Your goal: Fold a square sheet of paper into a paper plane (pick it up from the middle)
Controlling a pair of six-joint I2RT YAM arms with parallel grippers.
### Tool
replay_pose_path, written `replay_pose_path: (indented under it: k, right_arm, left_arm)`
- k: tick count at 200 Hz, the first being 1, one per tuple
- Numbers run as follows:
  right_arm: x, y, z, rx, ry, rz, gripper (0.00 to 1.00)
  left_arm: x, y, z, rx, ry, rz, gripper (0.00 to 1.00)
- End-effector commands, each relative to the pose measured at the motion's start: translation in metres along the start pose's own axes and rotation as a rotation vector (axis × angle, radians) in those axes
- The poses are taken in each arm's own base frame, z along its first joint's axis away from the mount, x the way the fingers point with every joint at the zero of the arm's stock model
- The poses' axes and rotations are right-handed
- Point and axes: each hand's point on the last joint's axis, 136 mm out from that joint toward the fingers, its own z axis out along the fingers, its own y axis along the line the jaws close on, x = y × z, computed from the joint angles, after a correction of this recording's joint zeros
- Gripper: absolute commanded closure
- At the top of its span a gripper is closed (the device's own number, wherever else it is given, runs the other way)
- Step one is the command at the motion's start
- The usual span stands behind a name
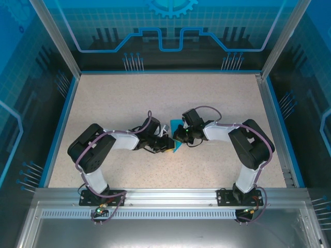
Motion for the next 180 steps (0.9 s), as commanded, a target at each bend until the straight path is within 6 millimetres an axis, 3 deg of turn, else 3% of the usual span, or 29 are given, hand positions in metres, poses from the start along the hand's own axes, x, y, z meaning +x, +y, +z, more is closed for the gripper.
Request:
replay_pose_path:
  k: [1, 180]
  right_arm:
    - [-0.001, -0.010, 0.004, 0.029, 0.004, 0.031, 0.93]
    - [-0.003, -0.013, 0.003, 0.037, -0.005, 0.049, 0.94]
  left_arm:
    - [-0.001, -0.009, 0.004, 0.024, 0.019, 0.018, 0.85]
    - [0.001, 0.004, 0.011, -0.041, 0.026, 0.004, 0.86]
